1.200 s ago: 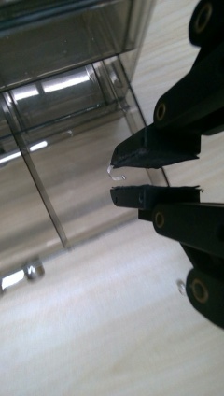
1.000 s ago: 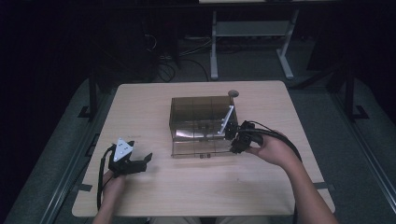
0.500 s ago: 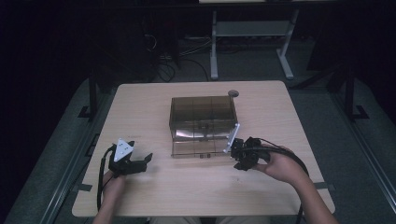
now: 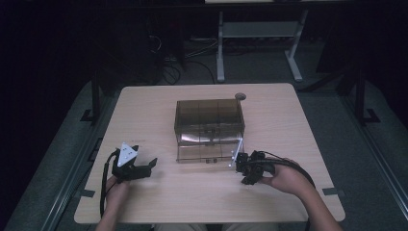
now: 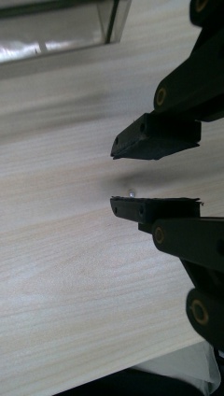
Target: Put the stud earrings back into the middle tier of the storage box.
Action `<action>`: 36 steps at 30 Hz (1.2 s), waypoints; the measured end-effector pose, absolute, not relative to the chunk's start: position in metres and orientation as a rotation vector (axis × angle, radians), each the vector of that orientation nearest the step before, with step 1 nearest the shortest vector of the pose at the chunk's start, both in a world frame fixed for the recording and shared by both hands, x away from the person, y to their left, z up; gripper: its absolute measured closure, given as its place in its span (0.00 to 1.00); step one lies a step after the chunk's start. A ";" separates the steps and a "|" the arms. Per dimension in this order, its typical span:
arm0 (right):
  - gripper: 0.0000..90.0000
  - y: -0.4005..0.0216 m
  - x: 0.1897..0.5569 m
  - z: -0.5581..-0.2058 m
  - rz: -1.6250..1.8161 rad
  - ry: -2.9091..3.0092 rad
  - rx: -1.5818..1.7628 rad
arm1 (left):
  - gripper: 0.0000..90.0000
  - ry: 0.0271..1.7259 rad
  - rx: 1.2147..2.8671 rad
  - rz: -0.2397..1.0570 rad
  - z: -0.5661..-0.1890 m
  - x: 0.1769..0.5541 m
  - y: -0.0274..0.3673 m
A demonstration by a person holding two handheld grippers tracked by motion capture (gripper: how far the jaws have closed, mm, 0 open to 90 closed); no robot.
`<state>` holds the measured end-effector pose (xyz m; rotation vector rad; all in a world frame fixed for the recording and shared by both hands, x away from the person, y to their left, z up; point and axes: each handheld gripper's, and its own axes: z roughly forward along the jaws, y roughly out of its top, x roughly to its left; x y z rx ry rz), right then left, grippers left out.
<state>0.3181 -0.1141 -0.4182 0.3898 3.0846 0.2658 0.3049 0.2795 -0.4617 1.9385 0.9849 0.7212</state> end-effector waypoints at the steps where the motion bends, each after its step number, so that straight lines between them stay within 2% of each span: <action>1: 0.77 -0.113 0.318 -0.420 0.255 3.086 0.391 | 0.14 0.985 1.939 0.721 -0.462 0.305 0.279; 36: 0.94 -0.107 0.316 -0.437 0.144 3.118 0.304 | 0.14 0.985 1.940 0.721 -0.461 0.305 0.280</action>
